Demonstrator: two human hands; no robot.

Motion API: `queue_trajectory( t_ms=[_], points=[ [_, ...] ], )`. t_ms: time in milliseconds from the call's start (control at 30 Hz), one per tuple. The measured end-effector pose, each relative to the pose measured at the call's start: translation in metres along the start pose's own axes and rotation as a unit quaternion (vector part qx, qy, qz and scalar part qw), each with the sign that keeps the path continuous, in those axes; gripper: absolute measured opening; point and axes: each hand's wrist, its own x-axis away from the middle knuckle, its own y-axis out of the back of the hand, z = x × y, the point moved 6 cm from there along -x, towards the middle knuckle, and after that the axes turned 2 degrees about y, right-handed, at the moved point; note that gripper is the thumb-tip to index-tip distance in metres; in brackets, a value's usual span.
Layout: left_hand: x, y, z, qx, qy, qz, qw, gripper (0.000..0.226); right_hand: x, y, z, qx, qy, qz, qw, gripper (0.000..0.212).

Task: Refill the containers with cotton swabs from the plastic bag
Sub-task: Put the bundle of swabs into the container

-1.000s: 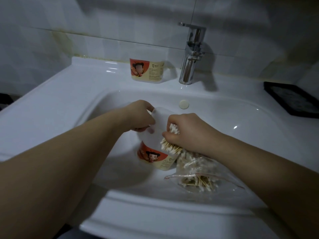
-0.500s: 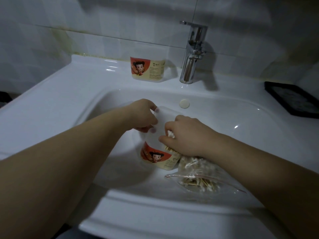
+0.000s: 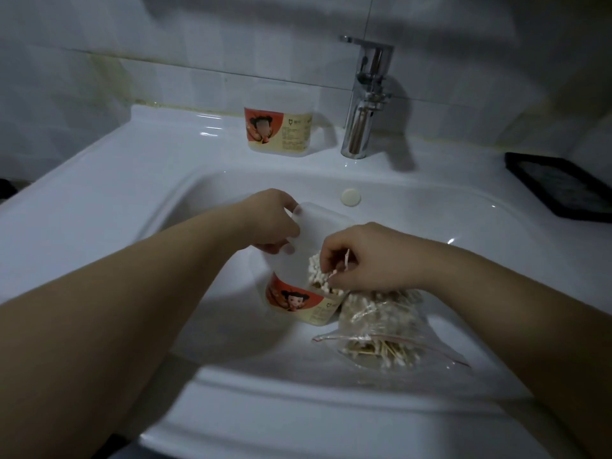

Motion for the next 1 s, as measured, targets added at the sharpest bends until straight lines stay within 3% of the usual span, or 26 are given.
queue_trajectory(
  t_ms=[267, 400, 567, 767, 1000],
  points=[
    [0.0, -0.002, -0.002, -0.014, -0.014, 0.005, 1.0, 0.03, 0.004, 0.002, 0.006, -0.042, 0.051, 0.033, 0.997, 0.017],
    [0.0, -0.001, -0.003, -0.018, -0.015, 0.002, 1.0, 0.031, 0.004, 0.011, 0.0, -0.045, 0.029, -0.023, 0.998, 0.027],
    [0.001, -0.001, -0.004, -0.015, -0.015, 0.001, 1.0, 0.029, 0.001, 0.005, -0.006, -0.001, 0.012, 0.018, 1.0, 0.036],
    [0.002, 0.0, -0.006, -0.016, -0.019, -0.009, 1.0, 0.029, -0.002, 0.025, -0.029, 0.028, -0.022, -0.101, 0.994, 0.034],
    [0.003, -0.001, -0.006, -0.018, -0.013, -0.007, 1.0, 0.025, -0.008, 0.011, -0.032, 0.126, -0.036, -0.026, 0.991, 0.044]
  ],
)
